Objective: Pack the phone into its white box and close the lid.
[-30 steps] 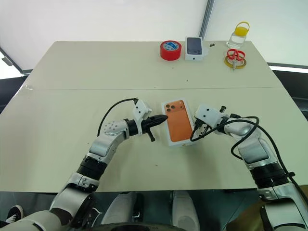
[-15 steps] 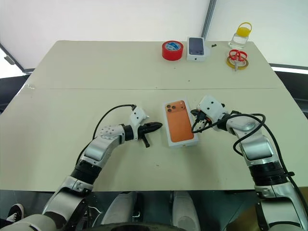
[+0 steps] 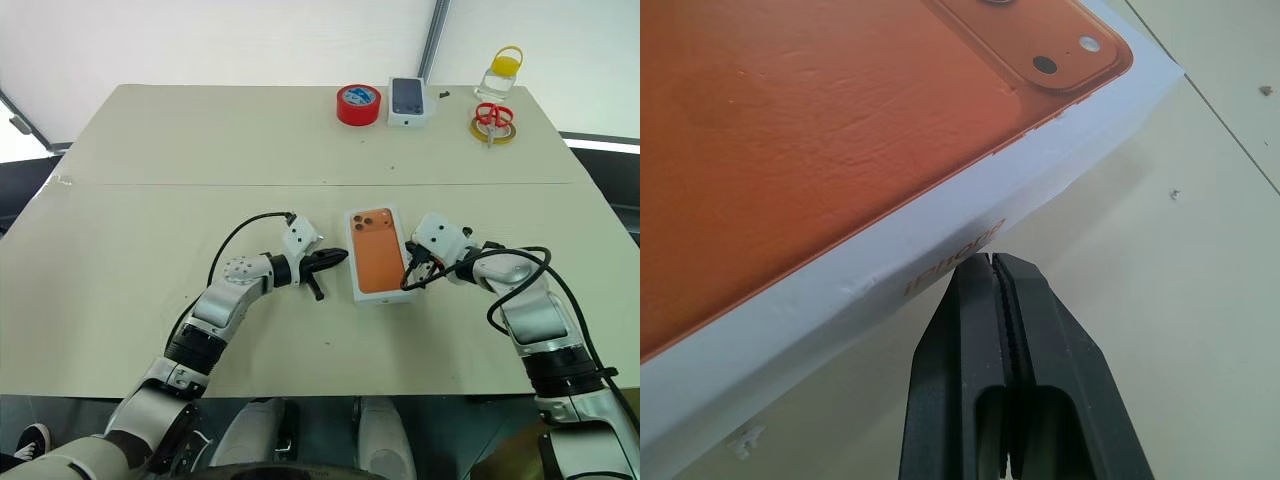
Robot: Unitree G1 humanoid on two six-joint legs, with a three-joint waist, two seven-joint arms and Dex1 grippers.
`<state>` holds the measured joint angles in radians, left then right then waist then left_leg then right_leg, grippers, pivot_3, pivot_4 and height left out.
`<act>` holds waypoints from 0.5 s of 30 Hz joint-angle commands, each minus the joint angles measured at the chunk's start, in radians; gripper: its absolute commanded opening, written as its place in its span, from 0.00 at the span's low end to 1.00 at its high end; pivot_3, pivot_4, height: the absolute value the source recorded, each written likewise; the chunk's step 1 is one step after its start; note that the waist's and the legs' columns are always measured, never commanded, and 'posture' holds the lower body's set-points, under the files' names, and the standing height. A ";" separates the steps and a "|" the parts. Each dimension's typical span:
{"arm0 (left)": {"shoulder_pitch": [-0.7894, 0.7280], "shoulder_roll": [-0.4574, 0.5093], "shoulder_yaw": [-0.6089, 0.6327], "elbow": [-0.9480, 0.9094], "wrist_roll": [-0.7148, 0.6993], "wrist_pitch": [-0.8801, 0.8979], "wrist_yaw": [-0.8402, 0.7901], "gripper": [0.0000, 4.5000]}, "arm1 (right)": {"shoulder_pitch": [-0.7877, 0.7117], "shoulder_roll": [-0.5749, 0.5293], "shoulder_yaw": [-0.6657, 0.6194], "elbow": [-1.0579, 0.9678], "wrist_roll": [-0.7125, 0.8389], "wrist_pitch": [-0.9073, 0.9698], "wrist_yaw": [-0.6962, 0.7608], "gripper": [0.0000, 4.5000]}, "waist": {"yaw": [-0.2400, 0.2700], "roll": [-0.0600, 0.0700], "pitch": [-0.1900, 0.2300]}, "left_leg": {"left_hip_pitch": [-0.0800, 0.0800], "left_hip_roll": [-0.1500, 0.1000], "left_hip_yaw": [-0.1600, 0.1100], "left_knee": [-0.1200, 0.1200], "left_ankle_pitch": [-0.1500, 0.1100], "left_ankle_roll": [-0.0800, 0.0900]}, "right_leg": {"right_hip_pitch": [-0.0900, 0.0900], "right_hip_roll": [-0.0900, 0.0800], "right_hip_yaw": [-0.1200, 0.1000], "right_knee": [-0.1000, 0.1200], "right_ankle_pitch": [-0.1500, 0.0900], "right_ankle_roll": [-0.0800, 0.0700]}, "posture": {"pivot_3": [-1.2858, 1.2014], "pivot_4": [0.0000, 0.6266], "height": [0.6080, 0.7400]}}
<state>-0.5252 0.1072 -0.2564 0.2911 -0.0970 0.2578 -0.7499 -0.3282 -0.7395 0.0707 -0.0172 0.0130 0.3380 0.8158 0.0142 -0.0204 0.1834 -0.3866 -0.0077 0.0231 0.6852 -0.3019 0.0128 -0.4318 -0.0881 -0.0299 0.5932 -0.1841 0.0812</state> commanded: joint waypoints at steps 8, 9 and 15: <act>-0.016 -0.027 -0.001 -0.056 -0.025 -0.033 -0.008 0.00 | -0.007 -0.025 0.023 -0.011 -0.059 -0.048 0.009 0.01 | 0.000 0.000 0.000 | 0.000 0.000 0.000 0.000 0.000 0.000 | 0.000 0.000 0.000 0.000 0.000 0.000 | 0.52 0.24 0.99; -0.019 -0.024 -0.006 -0.054 -0.016 -0.038 -0.009 0.00 | -0.005 -0.027 0.025 -0.012 -0.061 -0.049 0.010 0.01 | 0.000 0.000 0.000 | 0.000 0.000 0.000 0.000 0.000 0.000 | 0.000 0.000 0.000 0.000 0.000 0.000 | 0.52 0.24 0.99; -0.007 -0.015 -0.023 -0.045 -0.001 -0.030 -0.018 0.00 | 0.001 -0.038 0.033 -0.012 -0.079 -0.058 0.016 0.01 | 0.000 0.000 0.000 | 0.000 0.000 0.000 0.000 0.000 0.000 | 0.000 0.000 0.000 0.000 0.000 0.000 | 0.52 0.24 0.99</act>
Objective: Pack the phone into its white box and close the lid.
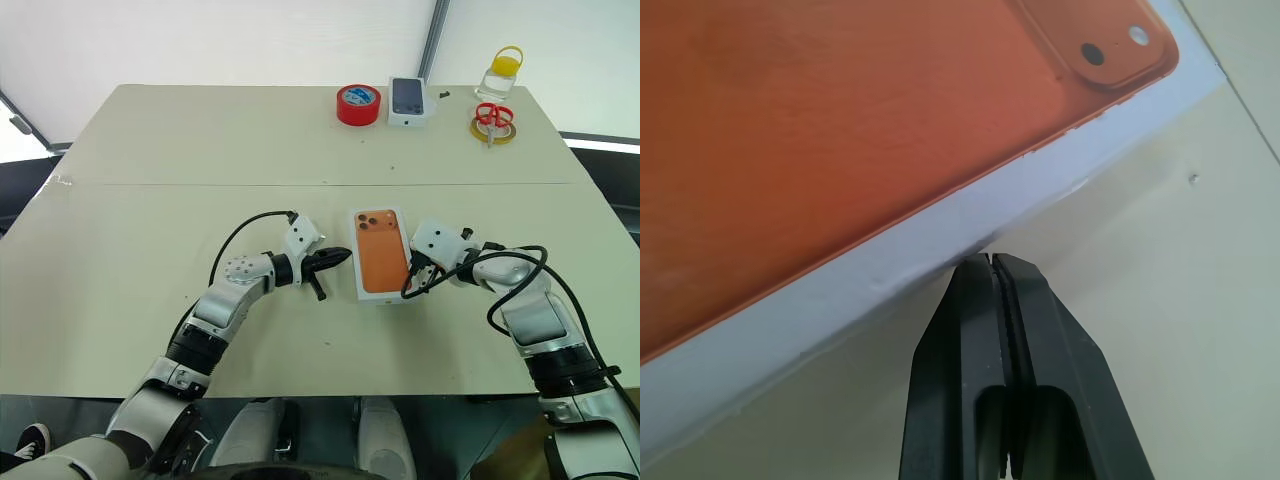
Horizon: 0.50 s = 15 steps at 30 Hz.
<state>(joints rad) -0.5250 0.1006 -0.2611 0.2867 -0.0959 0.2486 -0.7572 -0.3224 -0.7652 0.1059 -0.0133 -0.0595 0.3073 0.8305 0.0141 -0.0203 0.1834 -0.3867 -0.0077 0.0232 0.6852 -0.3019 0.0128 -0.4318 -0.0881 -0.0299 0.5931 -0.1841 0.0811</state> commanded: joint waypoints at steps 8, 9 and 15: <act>0.011 0.005 -0.009 -0.052 -0.004 -0.024 -0.006 0.00 | -0.011 -0.001 -0.014 -0.018 -0.004 -0.021 -0.009 0.01 | -0.001 0.000 0.000 | 0.000 0.000 0.000 0.000 0.000 0.000 | 0.000 0.000 0.000 0.000 0.000 0.000 | 0.52 0.24 0.99; 0.009 0.007 -0.001 -0.058 -0.009 -0.026 -0.004 0.00 | -0.016 0.001 -0.027 -0.015 0.006 -0.017 -0.011 0.01 | -0.001 0.000 0.000 | 0.000 0.000 0.000 0.000 0.000 0.000 | 0.000 0.000 0.000 0.000 0.000 0.000 | 0.52 0.24 0.99; -0.081 -0.044 0.091 -0.140 -0.128 0.054 0.009 0.00 | -0.052 0.050 -0.166 -0.040 0.202 0.057 0.018 0.01 | 0.000 0.000 0.000 | 0.000 0.000 0.000 0.000 0.000 0.000 | 0.000 0.000 0.000 0.000 0.000 0.000 | 0.52 0.24 0.99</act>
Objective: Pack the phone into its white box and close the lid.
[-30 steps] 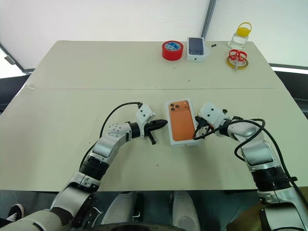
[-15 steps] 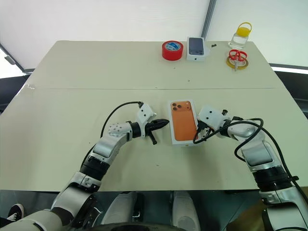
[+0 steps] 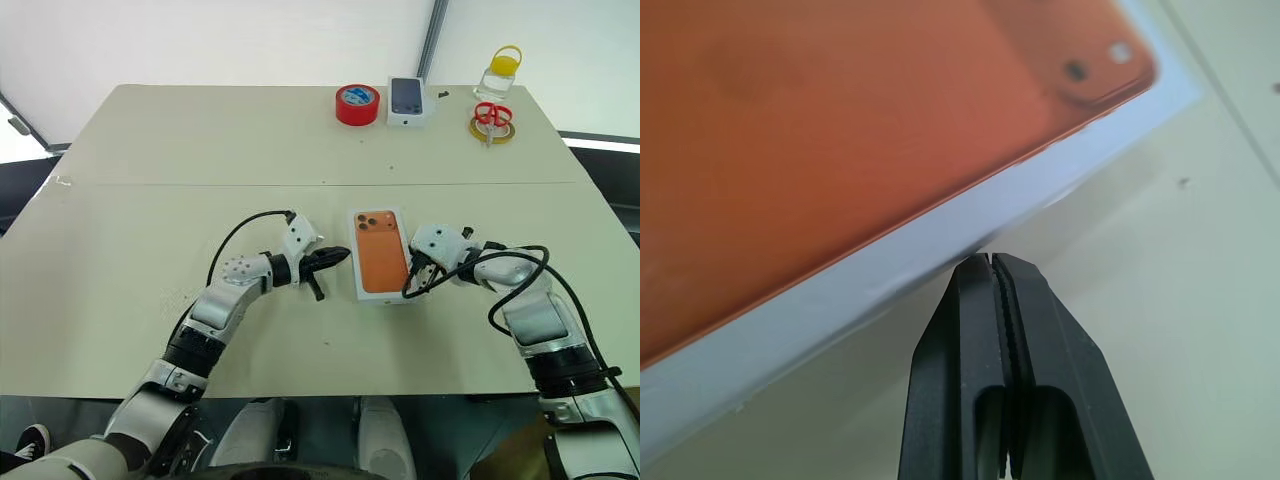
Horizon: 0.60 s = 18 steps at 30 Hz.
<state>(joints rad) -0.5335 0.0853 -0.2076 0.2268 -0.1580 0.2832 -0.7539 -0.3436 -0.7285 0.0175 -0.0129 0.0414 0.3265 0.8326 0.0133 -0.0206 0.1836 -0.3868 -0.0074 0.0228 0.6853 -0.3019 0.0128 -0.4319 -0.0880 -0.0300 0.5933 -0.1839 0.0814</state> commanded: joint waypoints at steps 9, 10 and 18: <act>-0.182 -0.048 -0.127 0.212 0.152 -0.105 0.058 0.00 | 0.128 -0.043 -0.020 -0.200 0.193 0.128 0.135 0.01 | 0.002 0.000 0.000 | 0.000 -0.001 -0.001 0.000 0.000 0.000 | 0.001 0.000 -0.001 0.000 0.000 0.000 | 0.52 0.24 0.99; -0.185 -0.040 -0.151 0.246 0.183 -0.115 0.062 0.00 | 0.163 -0.064 0.011 -0.206 0.153 0.104 0.135 0.01 | 0.002 0.000 0.000 | 0.000 -0.001 -0.001 0.000 0.000 0.000 | 0.001 0.000 -0.001 0.000 0.000 0.000 | 0.52 0.24 0.99; -0.157 -0.006 -0.160 0.271 0.193 -0.083 0.021 0.00 | 0.227 -0.088 0.080 -0.228 0.080 0.095 0.094 0.01 | 0.000 -0.007 -0.013 | 0.012 0.001 -0.001 -0.002 -0.001 0.001 | 0.012 0.000 -0.001 -0.001 -0.006 0.002 | 0.52 0.24 0.99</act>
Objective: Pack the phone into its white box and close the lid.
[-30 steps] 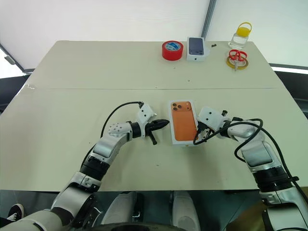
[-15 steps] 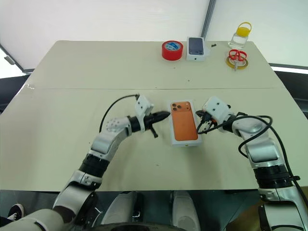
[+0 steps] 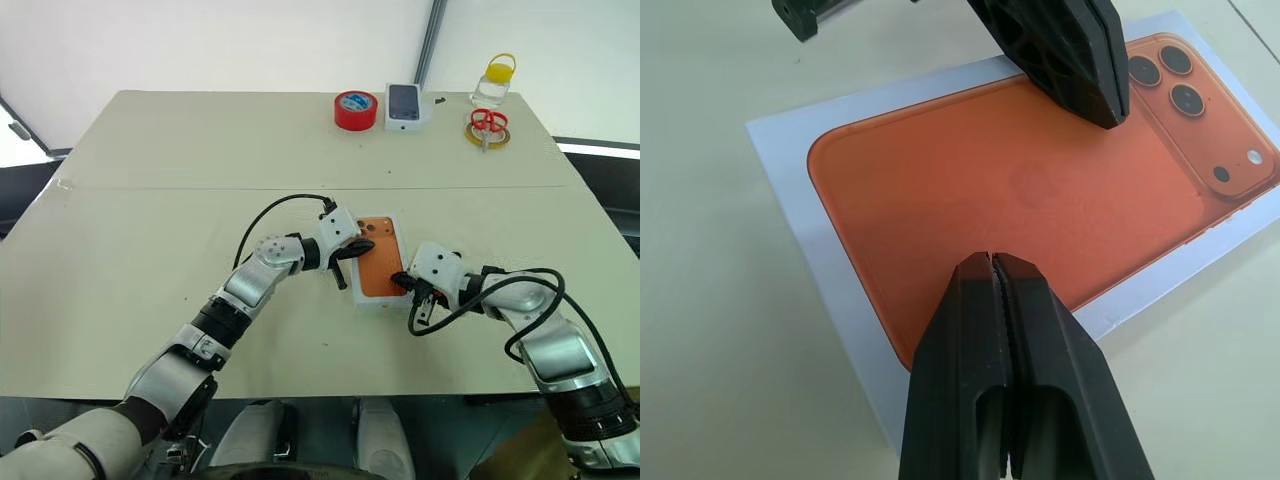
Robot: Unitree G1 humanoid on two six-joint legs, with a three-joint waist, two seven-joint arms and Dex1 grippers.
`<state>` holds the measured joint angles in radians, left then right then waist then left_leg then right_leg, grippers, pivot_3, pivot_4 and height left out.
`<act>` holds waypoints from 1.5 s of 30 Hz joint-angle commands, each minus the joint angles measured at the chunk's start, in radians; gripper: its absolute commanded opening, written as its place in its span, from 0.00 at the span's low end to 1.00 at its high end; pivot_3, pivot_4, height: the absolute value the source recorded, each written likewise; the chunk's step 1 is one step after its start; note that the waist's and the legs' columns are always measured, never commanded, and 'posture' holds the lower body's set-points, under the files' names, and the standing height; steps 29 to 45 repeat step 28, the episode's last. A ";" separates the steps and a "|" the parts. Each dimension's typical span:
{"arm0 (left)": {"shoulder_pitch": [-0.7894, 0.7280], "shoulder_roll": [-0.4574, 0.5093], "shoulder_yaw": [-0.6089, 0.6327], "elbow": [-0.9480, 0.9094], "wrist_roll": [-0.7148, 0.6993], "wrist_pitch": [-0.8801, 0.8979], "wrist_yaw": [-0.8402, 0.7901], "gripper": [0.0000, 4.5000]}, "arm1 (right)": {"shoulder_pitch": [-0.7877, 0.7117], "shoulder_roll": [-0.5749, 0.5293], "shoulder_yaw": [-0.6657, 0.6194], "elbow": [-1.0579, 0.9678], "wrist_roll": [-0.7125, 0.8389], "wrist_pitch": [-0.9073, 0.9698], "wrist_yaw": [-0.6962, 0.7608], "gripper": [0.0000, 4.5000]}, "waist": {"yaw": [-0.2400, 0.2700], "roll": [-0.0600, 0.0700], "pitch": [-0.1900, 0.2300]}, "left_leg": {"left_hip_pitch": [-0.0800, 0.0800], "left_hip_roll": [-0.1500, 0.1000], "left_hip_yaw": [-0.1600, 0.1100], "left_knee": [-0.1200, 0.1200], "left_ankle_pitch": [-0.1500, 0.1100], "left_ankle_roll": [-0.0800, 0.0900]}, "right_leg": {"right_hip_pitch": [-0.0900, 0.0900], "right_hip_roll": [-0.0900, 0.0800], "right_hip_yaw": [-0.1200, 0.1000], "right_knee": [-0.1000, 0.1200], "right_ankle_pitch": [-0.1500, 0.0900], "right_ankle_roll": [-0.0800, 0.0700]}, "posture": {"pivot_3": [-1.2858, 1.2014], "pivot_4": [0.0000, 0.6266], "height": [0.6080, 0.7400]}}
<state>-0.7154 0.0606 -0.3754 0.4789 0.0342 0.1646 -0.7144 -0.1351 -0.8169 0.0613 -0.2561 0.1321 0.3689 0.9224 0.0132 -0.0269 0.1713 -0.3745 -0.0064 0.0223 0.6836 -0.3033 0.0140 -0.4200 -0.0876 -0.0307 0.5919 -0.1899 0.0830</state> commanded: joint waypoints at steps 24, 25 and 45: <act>0.533 0.517 0.590 -0.482 -0.400 0.169 -0.182 1.00 | 0.139 -0.035 -0.420 0.142 0.379 0.045 0.235 0.99 | 0.002 0.004 0.002 | -0.009 0.000 0.001 0.001 0.000 0.000 | -0.010 -0.002 0.001 0.001 0.002 -0.004 | 0.52 0.24 0.99; 0.552 0.524 0.605 -0.476 -0.401 0.158 -0.177 1.00 | 0.143 -0.041 -0.415 0.175 0.357 0.011 0.245 0.99 | 0.002 0.004 0.002 | -0.008 0.000 0.001 0.001 0.000 0.000 | -0.009 -0.002 0.001 0.001 0.002 -0.004 | 0.52 0.24 0.99; 0.612 0.553 0.616 -0.487 -0.386 0.114 -0.194 1.00 | 0.108 -0.051 -0.398 0.259 0.334 -0.030 0.255 0.99 | 0.000 0.004 0.002 | -0.008 0.000 0.002 0.001 0.000 0.000 | -0.009 -0.003 0.001 0.001 0.002 -0.004 | 0.52 0.24 0.99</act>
